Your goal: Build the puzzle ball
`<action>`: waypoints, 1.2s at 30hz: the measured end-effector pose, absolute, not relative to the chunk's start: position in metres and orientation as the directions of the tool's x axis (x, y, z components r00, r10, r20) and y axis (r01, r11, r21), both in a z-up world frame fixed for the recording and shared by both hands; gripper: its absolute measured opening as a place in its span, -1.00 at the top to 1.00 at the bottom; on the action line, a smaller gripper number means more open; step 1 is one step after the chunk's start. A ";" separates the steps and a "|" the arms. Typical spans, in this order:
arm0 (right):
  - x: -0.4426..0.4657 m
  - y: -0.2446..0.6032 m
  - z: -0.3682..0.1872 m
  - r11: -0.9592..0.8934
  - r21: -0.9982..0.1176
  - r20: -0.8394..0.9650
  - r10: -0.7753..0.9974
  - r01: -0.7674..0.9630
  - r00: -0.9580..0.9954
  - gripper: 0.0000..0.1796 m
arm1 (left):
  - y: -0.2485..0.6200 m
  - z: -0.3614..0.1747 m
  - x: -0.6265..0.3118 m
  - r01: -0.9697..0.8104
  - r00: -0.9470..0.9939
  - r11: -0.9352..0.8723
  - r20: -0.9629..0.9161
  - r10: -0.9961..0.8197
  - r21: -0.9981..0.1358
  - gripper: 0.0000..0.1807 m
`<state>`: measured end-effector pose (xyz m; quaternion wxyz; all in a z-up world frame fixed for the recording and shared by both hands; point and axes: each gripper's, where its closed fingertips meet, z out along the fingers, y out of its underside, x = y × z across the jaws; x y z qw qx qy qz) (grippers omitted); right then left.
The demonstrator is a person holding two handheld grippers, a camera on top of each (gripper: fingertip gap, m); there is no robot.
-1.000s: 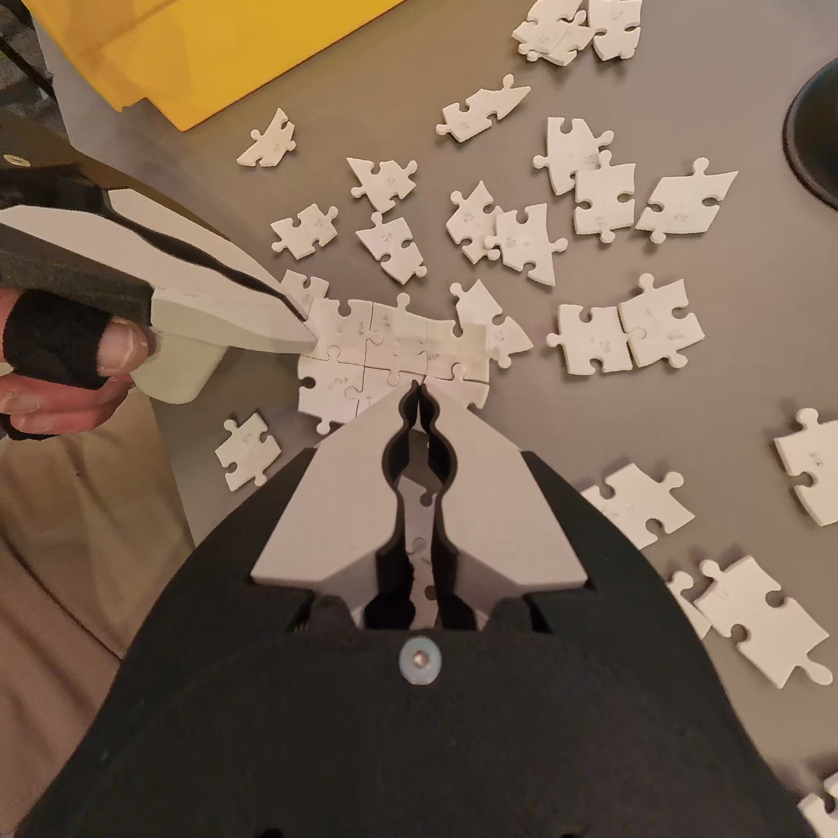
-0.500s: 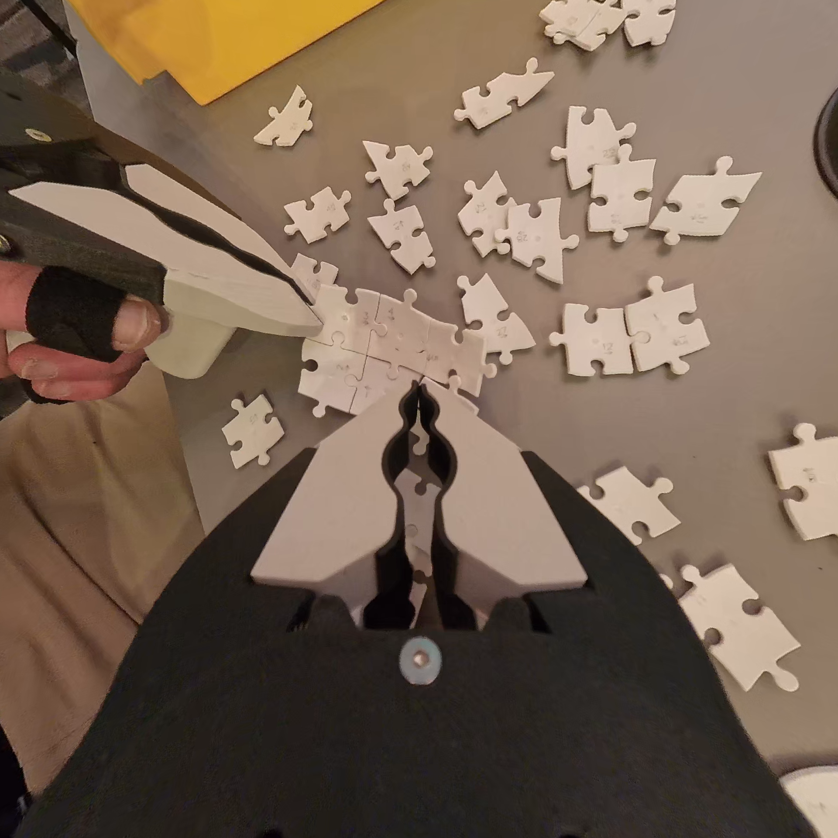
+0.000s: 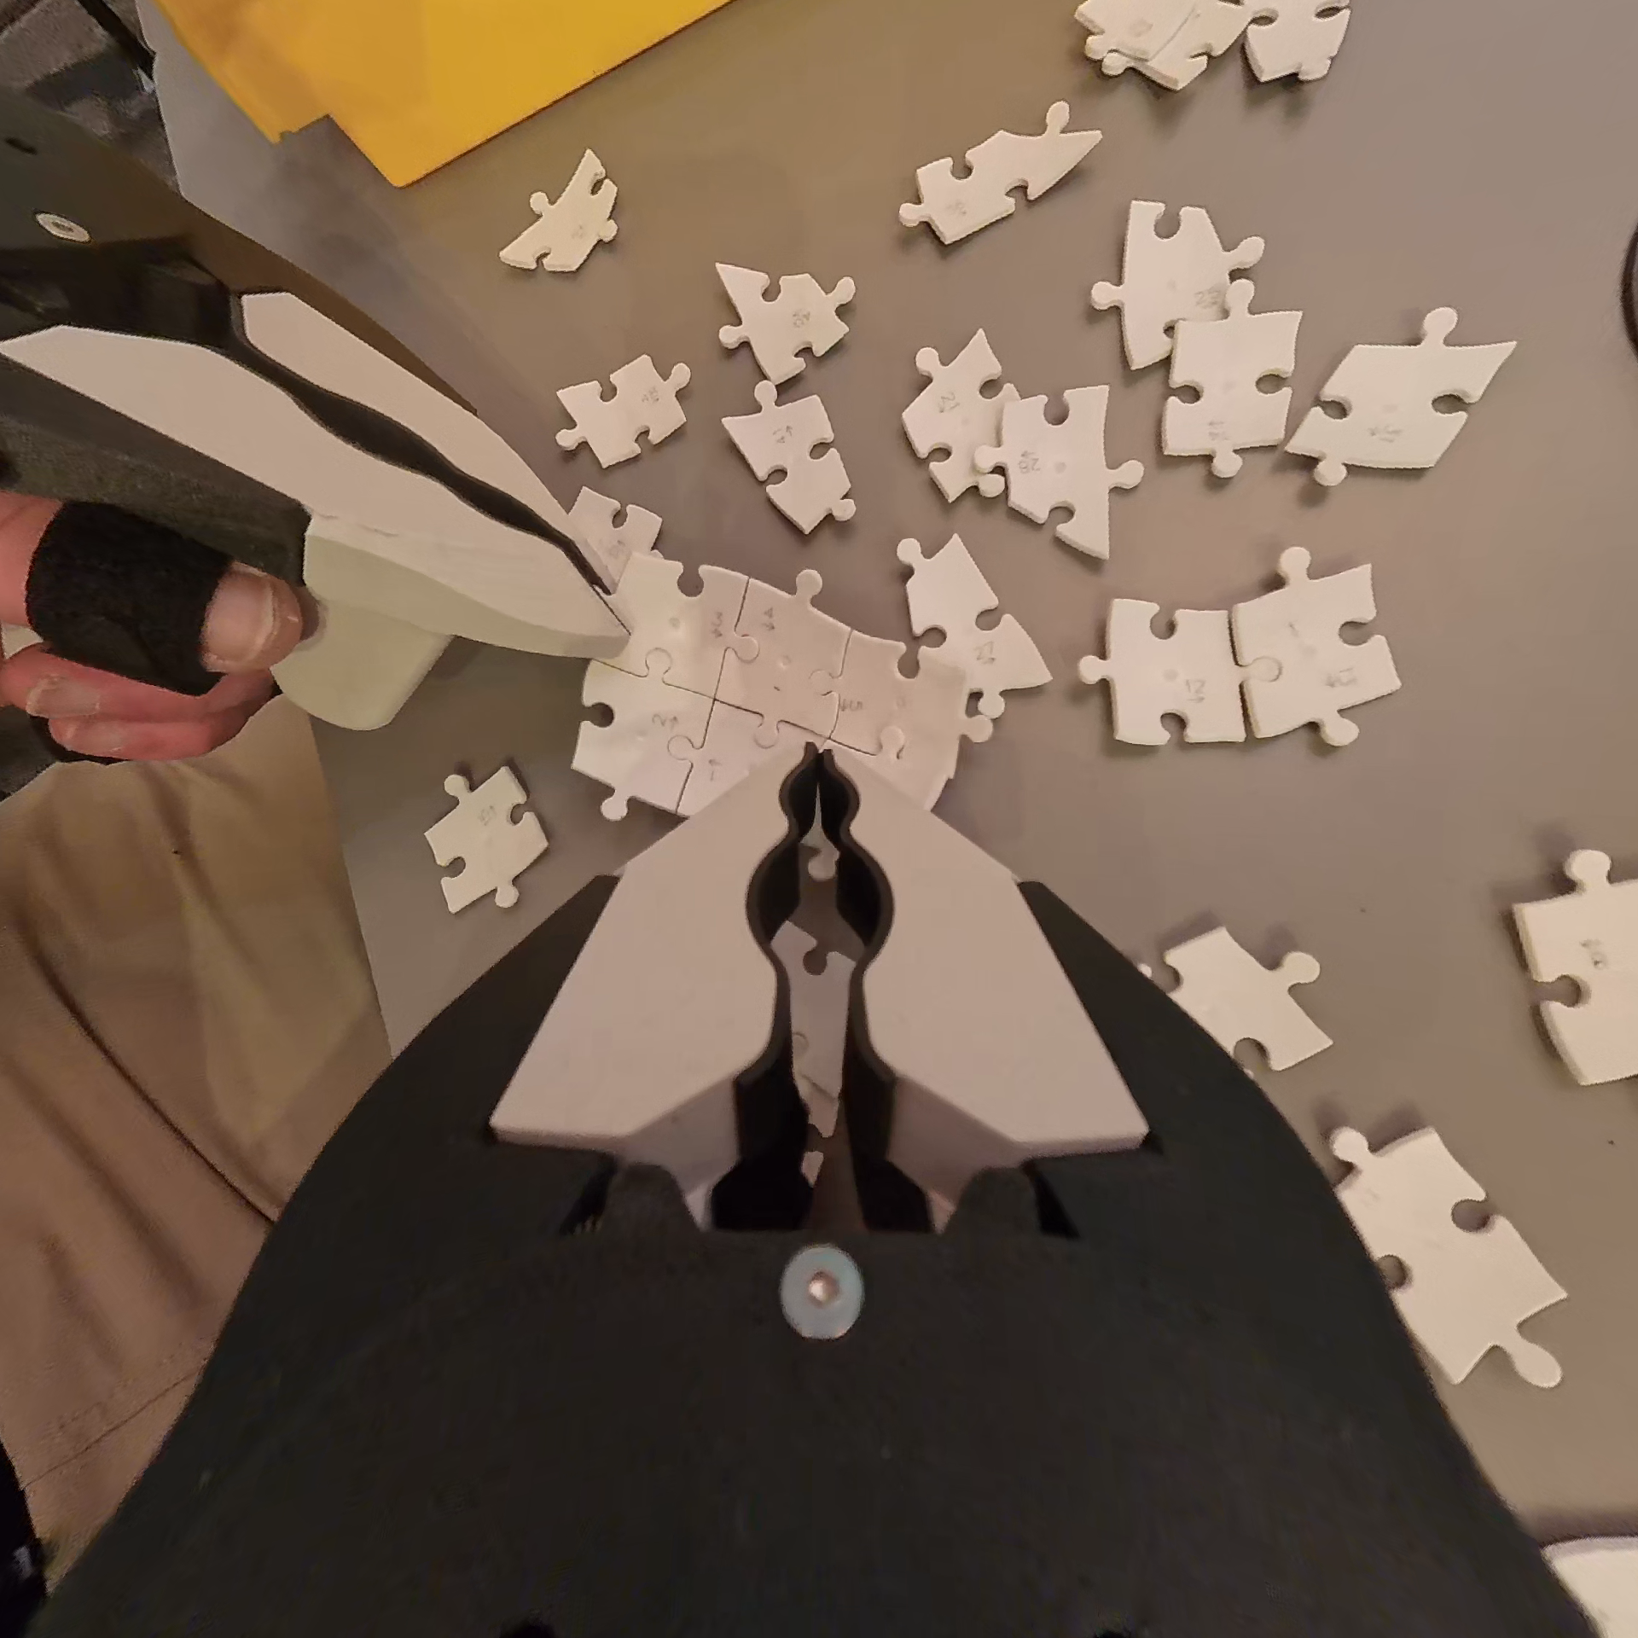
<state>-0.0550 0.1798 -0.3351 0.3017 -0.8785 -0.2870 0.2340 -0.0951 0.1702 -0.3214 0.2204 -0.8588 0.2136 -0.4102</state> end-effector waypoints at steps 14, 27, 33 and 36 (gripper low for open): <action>-0.054 0.180 -0.337 -0.611 -0.666 -0.168 0.683 0.429 0.711 1.00 | 0.170 -0.318 -0.094 -0.184 0.561 -0.809 0.617 -0.553 -0.558 0.95; -0.053 0.179 -0.337 -0.553 -0.677 -0.097 0.721 0.486 0.686 1.00 | 0.175 -0.318 -0.095 -0.186 0.551 -0.795 0.609 -0.571 -0.577 0.86; -0.047 0.177 -0.326 -0.549 -0.686 -0.104 0.723 0.477 0.682 1.00 | 0.175 -0.321 -0.094 -0.185 0.558 -0.799 0.608 -0.565 -0.572 0.89; -0.045 0.173 -0.326 -0.553 -0.673 -0.115 0.734 0.491 0.669 1.00 | 0.176 -0.321 -0.095 -0.180 0.560 -0.801 0.610 -0.561 -0.571 0.91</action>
